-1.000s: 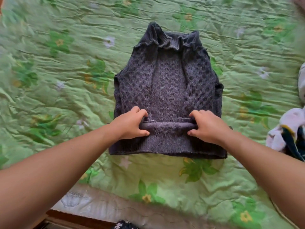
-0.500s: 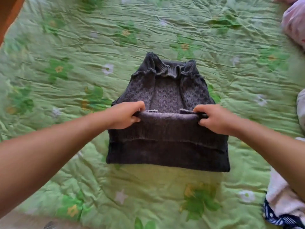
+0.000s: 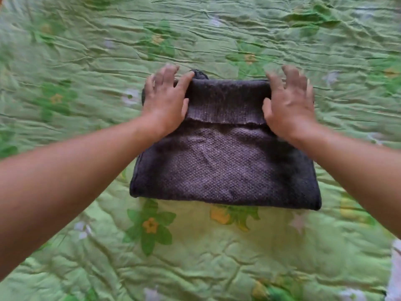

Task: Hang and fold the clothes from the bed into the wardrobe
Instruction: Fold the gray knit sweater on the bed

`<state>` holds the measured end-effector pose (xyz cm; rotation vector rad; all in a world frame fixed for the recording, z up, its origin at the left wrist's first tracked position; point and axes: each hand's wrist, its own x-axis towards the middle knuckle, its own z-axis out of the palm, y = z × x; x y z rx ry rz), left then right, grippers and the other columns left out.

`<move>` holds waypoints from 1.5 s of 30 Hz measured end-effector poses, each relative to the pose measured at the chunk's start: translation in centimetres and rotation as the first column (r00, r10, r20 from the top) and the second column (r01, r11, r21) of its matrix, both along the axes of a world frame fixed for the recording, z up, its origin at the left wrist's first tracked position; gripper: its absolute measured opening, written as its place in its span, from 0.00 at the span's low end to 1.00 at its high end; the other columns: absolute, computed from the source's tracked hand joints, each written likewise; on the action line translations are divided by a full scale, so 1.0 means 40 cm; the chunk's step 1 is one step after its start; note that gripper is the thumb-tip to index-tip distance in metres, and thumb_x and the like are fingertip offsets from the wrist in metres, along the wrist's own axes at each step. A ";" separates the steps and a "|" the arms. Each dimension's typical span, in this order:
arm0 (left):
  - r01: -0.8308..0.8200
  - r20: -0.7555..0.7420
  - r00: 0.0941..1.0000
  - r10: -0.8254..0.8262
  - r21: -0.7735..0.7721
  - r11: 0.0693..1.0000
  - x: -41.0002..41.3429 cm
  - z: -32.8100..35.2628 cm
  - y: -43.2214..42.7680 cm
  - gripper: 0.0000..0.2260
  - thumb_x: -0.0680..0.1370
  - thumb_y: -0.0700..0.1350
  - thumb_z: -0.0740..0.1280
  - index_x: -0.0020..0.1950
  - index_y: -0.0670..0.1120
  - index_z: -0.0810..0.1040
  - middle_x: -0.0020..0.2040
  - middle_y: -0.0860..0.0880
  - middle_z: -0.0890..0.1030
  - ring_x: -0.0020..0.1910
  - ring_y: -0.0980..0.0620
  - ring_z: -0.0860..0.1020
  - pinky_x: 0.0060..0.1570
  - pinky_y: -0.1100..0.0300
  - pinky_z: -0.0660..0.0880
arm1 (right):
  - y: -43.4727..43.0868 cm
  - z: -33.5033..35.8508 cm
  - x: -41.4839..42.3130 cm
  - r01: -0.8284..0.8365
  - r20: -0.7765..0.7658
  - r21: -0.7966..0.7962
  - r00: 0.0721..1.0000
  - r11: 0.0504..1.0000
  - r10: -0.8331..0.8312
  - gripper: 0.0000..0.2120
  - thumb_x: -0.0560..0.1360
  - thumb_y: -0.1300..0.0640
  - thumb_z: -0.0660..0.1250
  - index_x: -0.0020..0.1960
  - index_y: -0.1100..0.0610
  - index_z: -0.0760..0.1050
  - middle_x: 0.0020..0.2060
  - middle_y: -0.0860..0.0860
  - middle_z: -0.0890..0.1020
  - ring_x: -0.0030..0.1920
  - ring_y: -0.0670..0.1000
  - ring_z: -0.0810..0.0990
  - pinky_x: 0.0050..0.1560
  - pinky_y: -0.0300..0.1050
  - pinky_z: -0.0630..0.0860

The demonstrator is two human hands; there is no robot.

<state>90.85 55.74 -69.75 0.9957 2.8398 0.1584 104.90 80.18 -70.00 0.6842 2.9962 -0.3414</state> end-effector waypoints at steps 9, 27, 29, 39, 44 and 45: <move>0.379 0.017 0.924 -0.381 -0.155 0.912 0.369 -0.078 -0.299 0.37 0.73 0.69 0.60 0.79 0.54 0.64 0.78 0.40 0.63 0.78 0.42 0.61 0.71 0.32 0.59 | -0.189 -0.094 0.452 -0.426 0.035 0.090 0.905 0.900 0.425 0.32 0.75 0.35 0.64 0.72 0.55 0.74 0.65 0.61 0.74 0.64 0.65 0.74 0.66 0.65 0.67; 0.377 -0.039 0.918 -0.394 -0.221 0.900 0.586 0.009 -0.358 0.15 0.74 0.47 0.71 0.61 0.48 0.79 0.55 0.49 0.81 0.55 0.43 0.78 0.41 0.50 0.73 | -0.328 0.049 0.541 -0.568 0.373 0.056 0.775 0.821 0.510 0.16 0.76 0.61 0.55 0.63 0.52 0.64 0.54 0.53 0.72 0.51 0.59 0.74 0.42 0.52 0.65; 0.401 0.021 0.913 -0.408 -0.243 0.883 0.661 0.002 -0.409 0.17 0.73 0.48 0.71 0.61 0.49 0.78 0.55 0.49 0.80 0.53 0.43 0.78 0.40 0.51 0.72 | -0.373 0.045 0.622 -0.578 0.399 -0.010 0.746 0.816 0.533 0.18 0.75 0.61 0.59 0.64 0.52 0.64 0.54 0.53 0.72 0.50 0.59 0.75 0.43 0.53 0.66; 0.275 0.100 0.959 -0.267 -0.083 0.958 0.706 0.034 -0.445 0.25 0.79 0.60 0.61 0.68 0.45 0.78 0.58 0.45 0.78 0.56 0.42 0.77 0.48 0.47 0.77 | -0.412 0.043 0.699 -0.346 0.251 0.061 0.913 0.936 0.321 0.25 0.79 0.35 0.54 0.61 0.53 0.74 0.52 0.54 0.77 0.51 0.59 0.76 0.45 0.54 0.72; 0.216 0.160 0.967 -0.199 -0.094 0.972 0.627 0.017 -0.406 0.26 0.82 0.52 0.62 0.76 0.41 0.67 0.72 0.40 0.68 0.71 0.40 0.66 0.71 0.47 0.66 | -0.349 0.016 0.668 -0.346 0.369 0.100 0.884 0.933 0.289 0.27 0.82 0.41 0.54 0.77 0.51 0.64 0.72 0.56 0.69 0.68 0.60 0.68 0.60 0.57 0.71; 0.219 0.147 0.968 -0.204 -0.095 0.971 0.621 0.016 -0.403 0.27 0.82 0.53 0.61 0.78 0.42 0.65 0.73 0.40 0.67 0.72 0.40 0.65 0.72 0.47 0.65 | -0.344 0.014 0.664 -0.323 0.367 0.110 0.892 0.940 0.264 0.27 0.82 0.41 0.54 0.79 0.49 0.62 0.74 0.56 0.67 0.71 0.60 0.66 0.64 0.58 0.69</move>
